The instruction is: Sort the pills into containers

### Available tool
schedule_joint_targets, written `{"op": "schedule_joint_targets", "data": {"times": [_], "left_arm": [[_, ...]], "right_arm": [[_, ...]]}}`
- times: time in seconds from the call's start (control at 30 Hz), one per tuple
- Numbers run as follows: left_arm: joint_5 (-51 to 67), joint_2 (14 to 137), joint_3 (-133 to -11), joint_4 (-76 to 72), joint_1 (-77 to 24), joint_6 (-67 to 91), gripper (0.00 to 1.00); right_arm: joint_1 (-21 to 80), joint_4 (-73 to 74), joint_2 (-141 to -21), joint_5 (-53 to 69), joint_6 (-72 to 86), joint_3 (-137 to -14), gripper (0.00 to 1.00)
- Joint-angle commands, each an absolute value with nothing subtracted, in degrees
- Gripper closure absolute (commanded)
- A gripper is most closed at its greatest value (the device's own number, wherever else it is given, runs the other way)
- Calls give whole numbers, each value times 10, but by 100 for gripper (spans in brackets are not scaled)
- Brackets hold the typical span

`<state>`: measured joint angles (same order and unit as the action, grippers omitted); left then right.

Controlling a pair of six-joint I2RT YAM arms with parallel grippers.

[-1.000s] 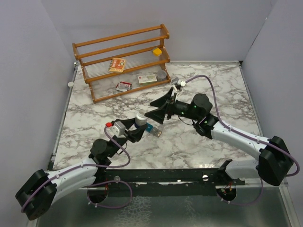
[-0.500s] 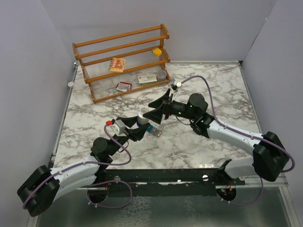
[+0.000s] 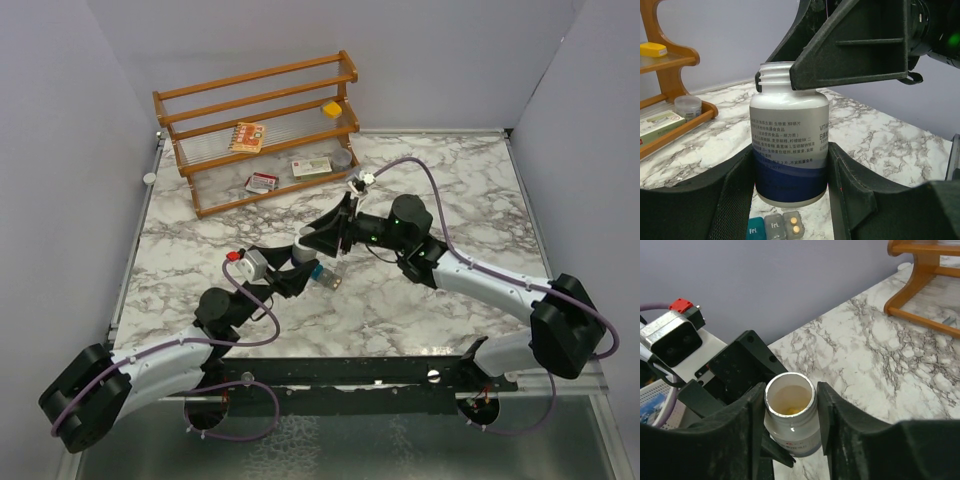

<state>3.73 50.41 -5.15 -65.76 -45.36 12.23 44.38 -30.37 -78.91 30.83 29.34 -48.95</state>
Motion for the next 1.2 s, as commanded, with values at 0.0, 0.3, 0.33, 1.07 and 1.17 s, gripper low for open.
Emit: {"op": "schedule_joint_targets", "data": {"times": [0.0, 0.3, 0.33, 1.07, 1.17], "left_arm": [[58, 513, -74, -695, -454, 132, 100], [44, 522, -78, -698, -453, 137, 100], [38, 522, -78, -697, -453, 140, 100], [18, 517, -113, -677, -454, 132, 1], [12, 510, -125, -651, -454, 119, 1]], "right_arm": [[449, -282, -805, 315, 281, -520, 60], [453, -245, -796, 301, 253, -531, 93], [453, -238, -794, 298, 248, -531, 97], [455, -163, -741, 252, 172, -516, 99], [454, -153, -728, 230, 164, -506, 99]]}}
